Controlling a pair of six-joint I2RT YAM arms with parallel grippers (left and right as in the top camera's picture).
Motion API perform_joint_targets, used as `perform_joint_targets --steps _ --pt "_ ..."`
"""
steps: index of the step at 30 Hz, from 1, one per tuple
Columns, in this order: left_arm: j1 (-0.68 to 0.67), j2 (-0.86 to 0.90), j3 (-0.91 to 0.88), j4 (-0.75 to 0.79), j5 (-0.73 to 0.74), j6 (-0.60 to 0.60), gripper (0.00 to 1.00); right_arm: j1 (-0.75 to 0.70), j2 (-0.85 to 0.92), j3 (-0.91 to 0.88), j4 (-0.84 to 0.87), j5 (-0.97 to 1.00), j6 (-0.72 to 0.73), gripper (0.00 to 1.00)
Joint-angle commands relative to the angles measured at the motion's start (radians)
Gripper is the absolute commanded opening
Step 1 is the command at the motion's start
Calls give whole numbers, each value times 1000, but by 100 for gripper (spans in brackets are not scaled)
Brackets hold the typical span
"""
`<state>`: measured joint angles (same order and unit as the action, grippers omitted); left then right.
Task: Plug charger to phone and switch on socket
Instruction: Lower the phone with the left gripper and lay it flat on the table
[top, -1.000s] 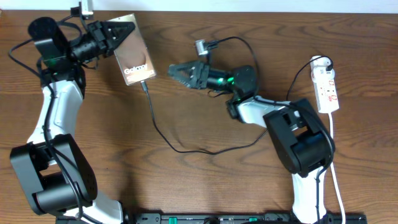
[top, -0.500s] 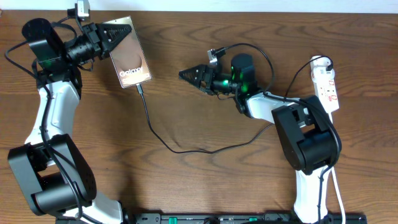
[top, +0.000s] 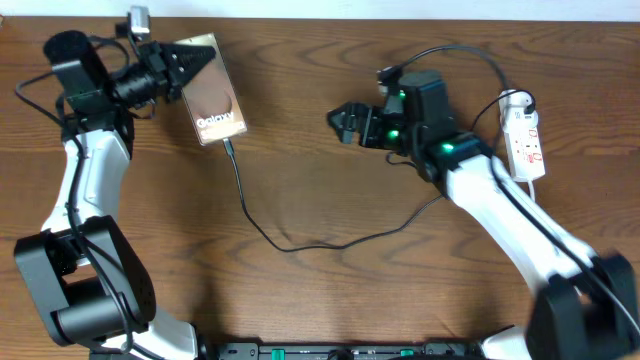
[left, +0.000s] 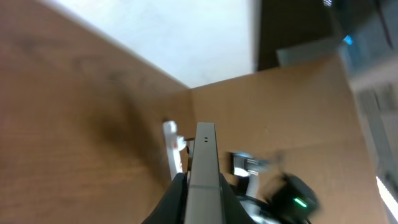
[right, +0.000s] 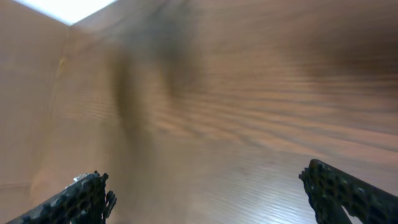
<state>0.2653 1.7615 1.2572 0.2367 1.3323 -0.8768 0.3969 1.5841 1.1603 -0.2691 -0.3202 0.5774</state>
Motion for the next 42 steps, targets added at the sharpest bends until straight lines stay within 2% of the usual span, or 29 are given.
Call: perform_joint_targets --steps 1,2,3,8,12,16,23,27,42 --pt "-28 -16 7 -189 -116 219 7 -3 -103 5 -86 218 -55 99" --pt "-43 -16 7 -325 -204 320 8 -3 -146 5 -128 248 -56 99" --pt "-55 -16 7 -396 -260 371 8 -3 -170 5 -154 264 -56 99" --pt "-121 -16 5 -641 -541 551 8 -3 -221 5 -230 270 -71 99" --pt "-192 -16 -28 -712 -710 615 7 -3 -208 5 -286 309 -70 99" --pt "-229 -10 -76 -707 -795 615 7 -2 -198 4 -310 314 -70 99" --pt "-241 65 -124 -707 -820 614 7 -2 -198 4 -330 314 -70 99" --pt "-241 108 -129 -702 -781 613 8 -3 -198 4 -344 315 -71 99" --pt "-241 114 -167 -685 -795 615 7 -2 -198 3 -356 315 -70 99"
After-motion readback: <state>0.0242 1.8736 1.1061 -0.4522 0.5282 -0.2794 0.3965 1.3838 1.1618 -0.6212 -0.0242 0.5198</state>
